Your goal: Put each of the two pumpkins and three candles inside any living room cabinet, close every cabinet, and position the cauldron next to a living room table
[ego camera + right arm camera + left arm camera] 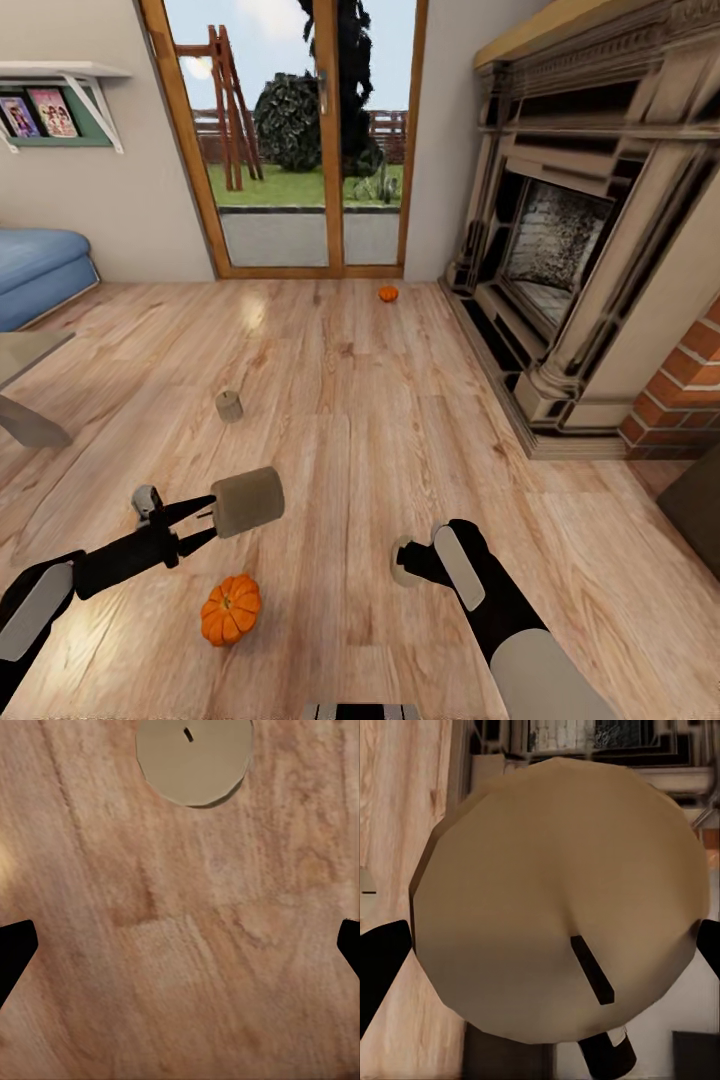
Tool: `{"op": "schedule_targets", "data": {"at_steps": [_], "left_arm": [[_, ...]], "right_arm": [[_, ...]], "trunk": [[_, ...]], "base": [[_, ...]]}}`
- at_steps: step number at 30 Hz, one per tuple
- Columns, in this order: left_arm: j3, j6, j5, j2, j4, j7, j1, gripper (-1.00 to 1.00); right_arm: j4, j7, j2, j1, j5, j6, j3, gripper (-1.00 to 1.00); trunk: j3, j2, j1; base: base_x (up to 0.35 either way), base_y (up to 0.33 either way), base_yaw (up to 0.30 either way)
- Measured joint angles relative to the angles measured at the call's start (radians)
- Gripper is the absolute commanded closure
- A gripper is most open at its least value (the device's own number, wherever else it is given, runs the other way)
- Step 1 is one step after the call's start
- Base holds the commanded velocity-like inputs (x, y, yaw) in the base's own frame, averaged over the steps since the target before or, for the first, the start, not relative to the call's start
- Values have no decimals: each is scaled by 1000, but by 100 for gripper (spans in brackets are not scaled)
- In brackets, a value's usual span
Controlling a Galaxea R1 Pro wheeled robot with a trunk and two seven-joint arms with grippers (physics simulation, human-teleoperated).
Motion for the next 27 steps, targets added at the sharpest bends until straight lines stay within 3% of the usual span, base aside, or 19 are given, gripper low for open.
{"op": "schedule_targets", "data": {"at_steps": [7,27], "left_arm": [[-15,-1,0,5,-2,-22,0,100],[-17,0,0,5,-6,-25,1,100]], "right_arm": [[0,0,1,0,0,0,1,-100],[0,0,2,0,1,-2,2,-100]], "trunk": [[-27,-2,3],[-104,-6,12]], "base": [[0,0,0],[0,0,0]]}}
